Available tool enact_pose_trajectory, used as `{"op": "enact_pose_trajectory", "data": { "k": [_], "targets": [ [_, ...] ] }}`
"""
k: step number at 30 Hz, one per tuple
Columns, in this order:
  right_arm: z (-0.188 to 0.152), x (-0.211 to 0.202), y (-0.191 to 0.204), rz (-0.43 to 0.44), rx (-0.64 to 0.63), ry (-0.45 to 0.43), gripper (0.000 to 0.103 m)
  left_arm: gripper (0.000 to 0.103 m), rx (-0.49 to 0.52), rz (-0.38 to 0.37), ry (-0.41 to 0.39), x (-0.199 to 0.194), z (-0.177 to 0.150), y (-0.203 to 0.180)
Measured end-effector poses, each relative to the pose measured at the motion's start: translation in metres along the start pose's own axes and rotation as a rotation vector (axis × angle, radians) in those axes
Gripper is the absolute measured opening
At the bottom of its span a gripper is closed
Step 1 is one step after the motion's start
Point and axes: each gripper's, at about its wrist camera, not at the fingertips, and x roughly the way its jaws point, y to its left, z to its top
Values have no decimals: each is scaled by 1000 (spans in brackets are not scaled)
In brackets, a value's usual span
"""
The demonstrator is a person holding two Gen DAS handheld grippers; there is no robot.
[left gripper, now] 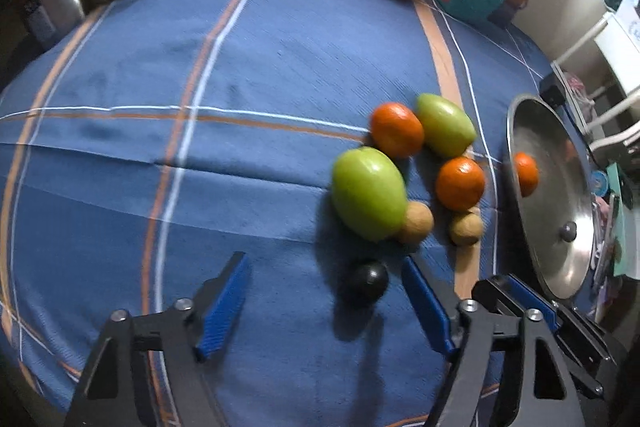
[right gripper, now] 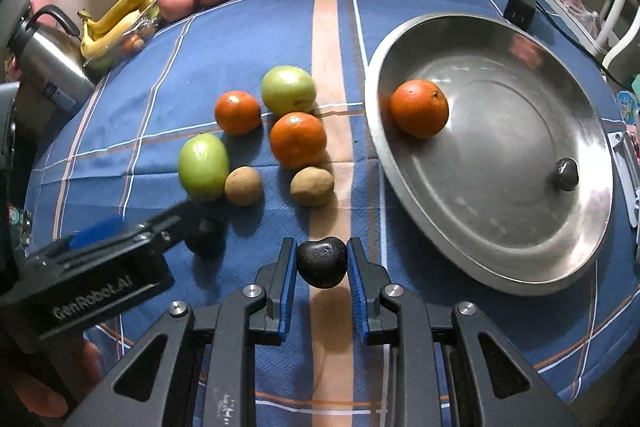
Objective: Organize fruits
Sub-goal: 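Grasp a dark plum with the right tool while the left tool grasps the other dark plum, then carry the plum in the left tool while the right tool carries its plum over the basin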
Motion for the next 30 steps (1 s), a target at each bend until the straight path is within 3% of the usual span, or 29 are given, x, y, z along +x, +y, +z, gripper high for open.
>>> {"op": "enact_pose_trajectory", "data": {
  "k": [2,5,14,22,30],
  "targets": [
    [-3,-4,-4,5,0,-2,26,60,6,-4,8,4,1,-4],
    [-2,-7,-4,12,-1,-8,26,49,4,-25,19,7,1,-6],
    [-1,-11,-9,22,13,-16,26,27,26,-55,25,13,2,-19],
    [0,-15,-9,29,12,-23,26,27,28,-41,10,8,1,-24],
    [6,-23,-6,17,10,-44,26,27,-5,-65,-55,-19,10,-12]
  ]
}}
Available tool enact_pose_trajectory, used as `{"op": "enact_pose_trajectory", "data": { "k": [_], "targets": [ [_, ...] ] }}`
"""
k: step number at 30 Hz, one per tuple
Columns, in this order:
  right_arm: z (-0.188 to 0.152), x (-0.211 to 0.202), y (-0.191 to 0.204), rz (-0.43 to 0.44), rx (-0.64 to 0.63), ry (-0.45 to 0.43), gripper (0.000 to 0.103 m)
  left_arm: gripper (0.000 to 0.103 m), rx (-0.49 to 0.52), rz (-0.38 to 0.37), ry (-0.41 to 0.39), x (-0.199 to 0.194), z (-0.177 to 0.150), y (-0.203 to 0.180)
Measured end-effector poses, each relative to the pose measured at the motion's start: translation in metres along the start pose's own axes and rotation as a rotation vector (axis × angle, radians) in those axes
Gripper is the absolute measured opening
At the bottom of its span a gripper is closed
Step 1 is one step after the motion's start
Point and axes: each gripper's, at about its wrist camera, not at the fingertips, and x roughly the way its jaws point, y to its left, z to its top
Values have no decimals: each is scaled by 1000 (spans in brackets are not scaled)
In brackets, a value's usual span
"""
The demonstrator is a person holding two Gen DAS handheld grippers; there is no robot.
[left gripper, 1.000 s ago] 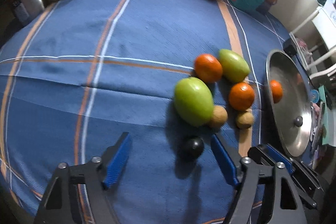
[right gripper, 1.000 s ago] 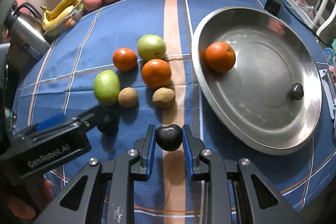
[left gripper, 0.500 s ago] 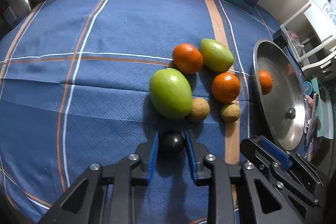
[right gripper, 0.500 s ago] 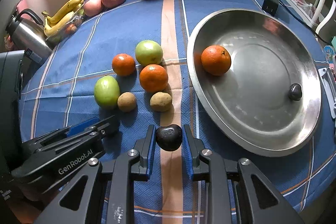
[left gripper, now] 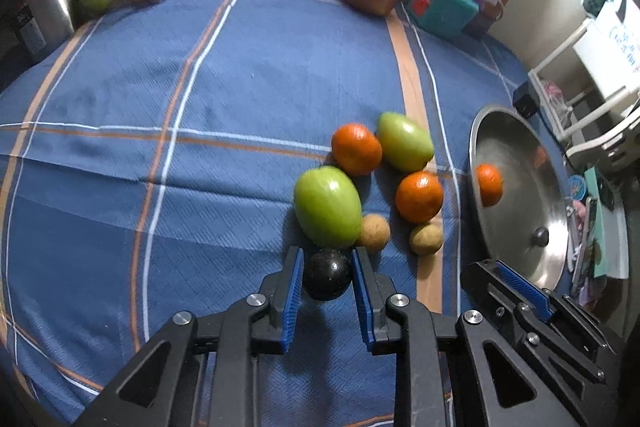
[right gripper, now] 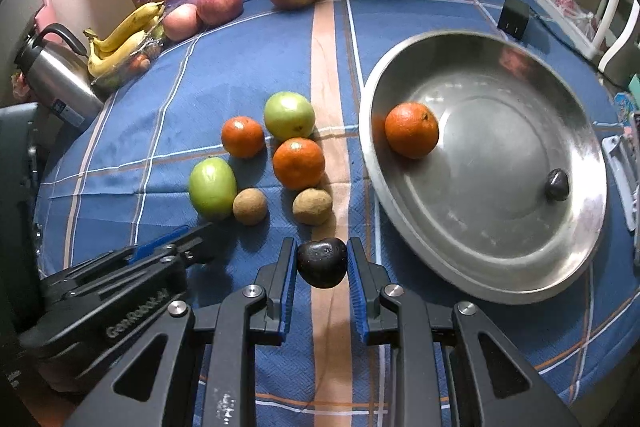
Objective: Organize fruits
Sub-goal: 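Carry the plum in the left tool while the right tool carries its plum over the basin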
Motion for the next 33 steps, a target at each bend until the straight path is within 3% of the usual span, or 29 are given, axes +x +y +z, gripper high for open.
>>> {"op": "enact_pose_trajectory", "data": {
  "k": [9,19,33],
  "targets": [
    [27,-19,7,-58,-19,-60,26,27,-28,5,-70,-20,21,-1],
    [61,-27,-5,-91,-11,-93,26,27,18,34,-76,-18,43,-21],
    [83,-23,-65,-109,109,-100,26,27,139,30,-52,2,49,-89]
  ]
}}
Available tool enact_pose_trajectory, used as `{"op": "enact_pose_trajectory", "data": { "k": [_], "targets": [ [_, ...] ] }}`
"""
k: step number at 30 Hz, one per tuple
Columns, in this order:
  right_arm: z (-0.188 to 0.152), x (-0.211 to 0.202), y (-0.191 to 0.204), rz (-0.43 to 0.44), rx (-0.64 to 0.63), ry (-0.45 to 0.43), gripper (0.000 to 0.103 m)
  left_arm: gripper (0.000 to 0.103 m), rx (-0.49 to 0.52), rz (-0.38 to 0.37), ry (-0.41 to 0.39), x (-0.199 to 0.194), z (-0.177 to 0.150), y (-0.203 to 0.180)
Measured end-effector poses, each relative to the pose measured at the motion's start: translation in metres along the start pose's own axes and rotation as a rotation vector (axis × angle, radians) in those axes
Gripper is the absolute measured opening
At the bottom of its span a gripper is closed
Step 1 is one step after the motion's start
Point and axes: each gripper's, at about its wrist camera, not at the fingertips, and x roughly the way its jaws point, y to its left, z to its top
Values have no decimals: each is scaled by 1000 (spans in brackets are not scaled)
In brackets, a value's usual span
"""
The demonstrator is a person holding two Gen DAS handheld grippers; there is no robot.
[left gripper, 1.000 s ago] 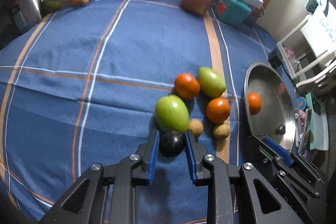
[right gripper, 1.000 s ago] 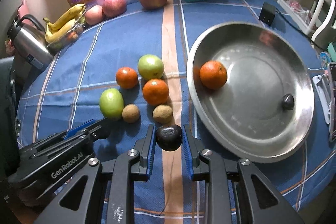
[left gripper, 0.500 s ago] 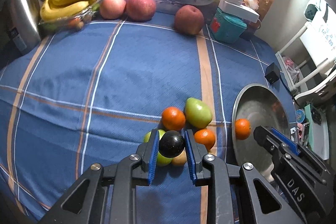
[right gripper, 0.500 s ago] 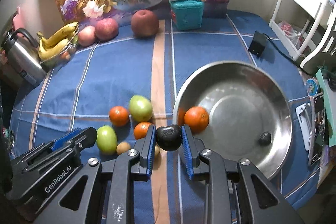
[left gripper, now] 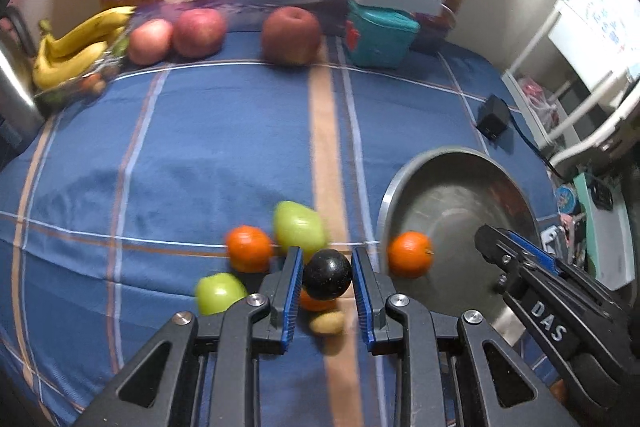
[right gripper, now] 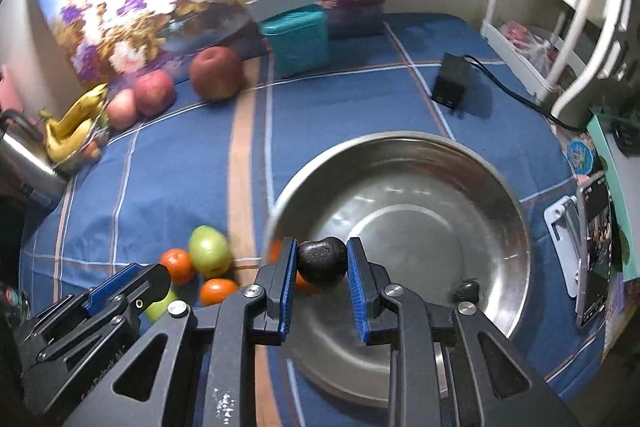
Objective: Organize fruits
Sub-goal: 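Carry the plum in the left tool while the right tool carries its plum over the basin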
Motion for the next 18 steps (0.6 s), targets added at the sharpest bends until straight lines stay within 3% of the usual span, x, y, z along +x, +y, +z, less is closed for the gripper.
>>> {"op": "enact_pose_trajectory", "data": {
  "k": [12,18],
  "targets": [
    [-5,8,-72,-75,141,21,26,27,143,-38,45,25,-15,-64],
    [-9,6,-88,-75,176,14,26,27,204,-57,60,38,-25,-85]
  ]
}}
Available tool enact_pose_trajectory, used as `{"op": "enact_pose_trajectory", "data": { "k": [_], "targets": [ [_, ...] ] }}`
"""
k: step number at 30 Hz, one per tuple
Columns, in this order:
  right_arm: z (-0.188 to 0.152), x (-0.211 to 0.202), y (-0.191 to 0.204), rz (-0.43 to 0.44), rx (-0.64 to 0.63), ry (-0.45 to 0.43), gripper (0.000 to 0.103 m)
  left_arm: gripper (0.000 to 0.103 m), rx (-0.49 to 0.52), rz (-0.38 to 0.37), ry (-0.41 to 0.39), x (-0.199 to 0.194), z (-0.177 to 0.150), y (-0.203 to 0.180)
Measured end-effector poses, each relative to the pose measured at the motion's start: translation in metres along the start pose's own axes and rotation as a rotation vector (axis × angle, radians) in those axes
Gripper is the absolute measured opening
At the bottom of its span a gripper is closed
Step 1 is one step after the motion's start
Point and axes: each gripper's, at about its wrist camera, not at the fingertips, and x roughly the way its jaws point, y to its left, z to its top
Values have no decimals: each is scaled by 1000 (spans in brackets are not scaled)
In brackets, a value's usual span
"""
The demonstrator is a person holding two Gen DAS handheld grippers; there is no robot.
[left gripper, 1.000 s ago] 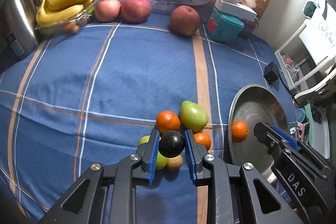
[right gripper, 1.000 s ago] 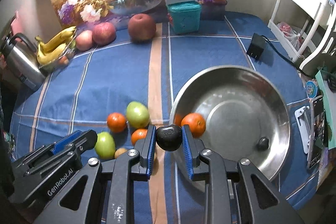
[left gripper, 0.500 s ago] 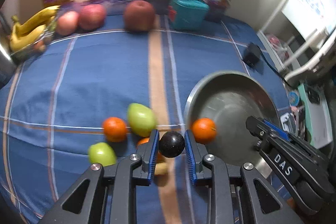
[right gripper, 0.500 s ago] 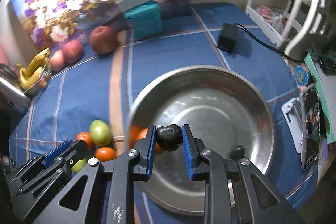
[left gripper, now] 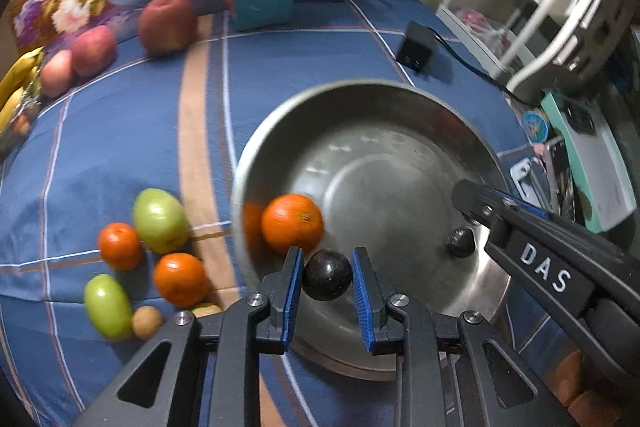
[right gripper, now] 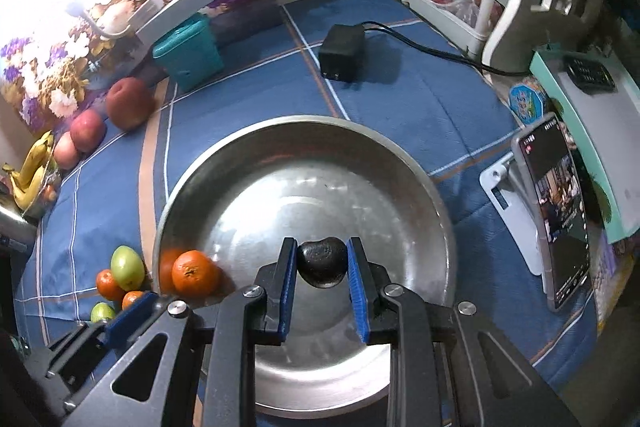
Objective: Organize fruits
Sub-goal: 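Carry the plum in the left tool while the right tool carries its plum over the basin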
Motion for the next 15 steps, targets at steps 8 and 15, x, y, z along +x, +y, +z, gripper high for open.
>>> {"op": "enact_pose_trajectory", "data": {
  "k": [8,15],
  "targets": [
    [-2,11,3,9,-5,27,26,27,9,1,33,18,-2,-2],
    [-6,24,16,6,-51,69,26,27,2,8,43,28,-4,-1]
  ]
}}
